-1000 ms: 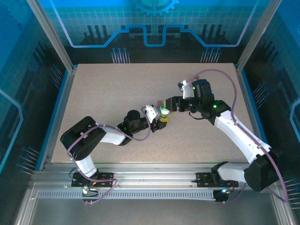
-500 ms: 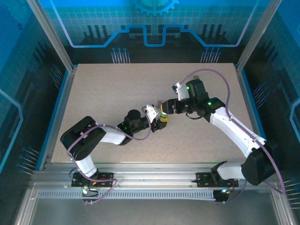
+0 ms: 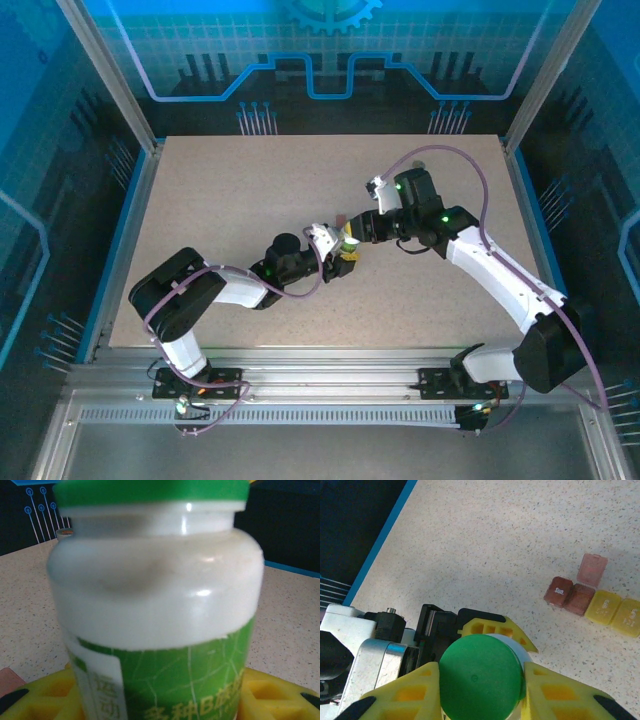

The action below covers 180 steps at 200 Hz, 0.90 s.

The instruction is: Sort the pills into containers

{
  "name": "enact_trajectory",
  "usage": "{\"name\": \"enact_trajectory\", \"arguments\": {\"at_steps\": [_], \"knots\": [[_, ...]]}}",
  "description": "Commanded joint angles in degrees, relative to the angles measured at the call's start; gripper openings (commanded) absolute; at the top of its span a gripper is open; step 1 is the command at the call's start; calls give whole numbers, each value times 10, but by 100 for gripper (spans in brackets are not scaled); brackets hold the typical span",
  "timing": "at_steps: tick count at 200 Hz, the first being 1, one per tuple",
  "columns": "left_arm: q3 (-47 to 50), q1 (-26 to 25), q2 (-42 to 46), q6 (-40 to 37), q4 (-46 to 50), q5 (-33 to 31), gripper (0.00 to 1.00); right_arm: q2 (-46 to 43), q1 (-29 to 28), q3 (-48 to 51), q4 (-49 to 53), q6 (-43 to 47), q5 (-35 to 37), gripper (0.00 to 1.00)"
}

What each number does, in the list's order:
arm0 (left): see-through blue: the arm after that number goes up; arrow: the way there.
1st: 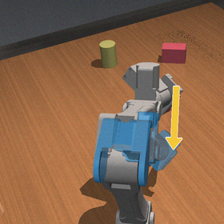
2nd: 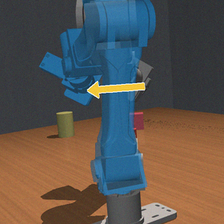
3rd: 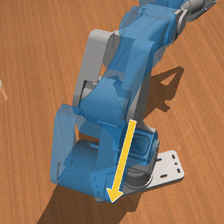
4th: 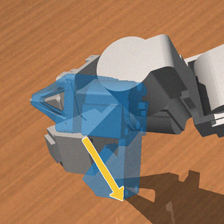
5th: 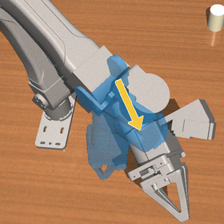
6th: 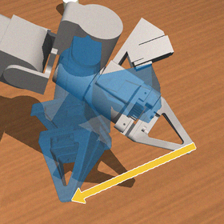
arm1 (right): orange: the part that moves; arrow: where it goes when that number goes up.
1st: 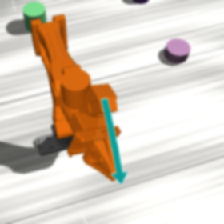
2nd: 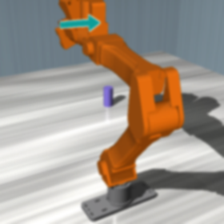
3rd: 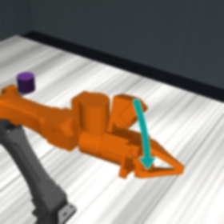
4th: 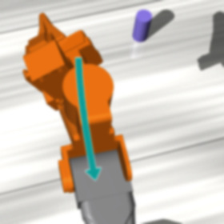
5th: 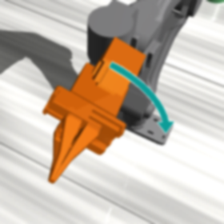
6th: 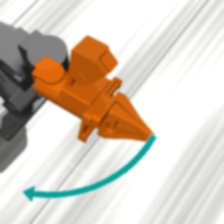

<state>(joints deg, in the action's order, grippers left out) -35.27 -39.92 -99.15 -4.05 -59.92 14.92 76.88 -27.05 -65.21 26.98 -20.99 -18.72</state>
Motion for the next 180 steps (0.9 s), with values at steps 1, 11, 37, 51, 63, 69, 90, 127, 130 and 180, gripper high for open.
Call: {"name": "enact_trajectory", "arguments": {"at_steps": [1, 11, 37, 51, 63, 69, 90, 127, 130, 180], "knots": [[-22, 1, 13, 5, -17, 25, 0, 3, 10, 21, -17, -11, 83, 0], [-24, 0, 12, 11, -16, 31, 0, -2, 13, 31, -30, -13, 108, 0], [-25, 0, 3, 33, -26, 51, 0, -8, 16, 53, -46, -5, 183, 0], [-25, 0, 0, 43, -30, 65, 0, -10, 17, 64, -50, 4, 227, 0], [-24, -1, -1, 46, -35, 73, 0, -13, 19, 73, -52, 13, 255, 0], [-23, 0, -1, 47, -36, 74, 0, -15, 19, 77, -53, 18, 265, 0], [-20, 0, 0, 43, -32, 74, 0, -22, 19, 89, -54, 30, 292, 0], [-28, 0, -2, 53, -33, 88, 0, -37, 19, 98, -60, 44, 316, 0], [-29, -1, -2, 54, -36, 87, 0, -38, 19, 99, -60, 45, 313, 0], [-22, 0, -23, 60, -87, 83, 0, -80, 22, 93, -92, 4, 164, 0]]}}
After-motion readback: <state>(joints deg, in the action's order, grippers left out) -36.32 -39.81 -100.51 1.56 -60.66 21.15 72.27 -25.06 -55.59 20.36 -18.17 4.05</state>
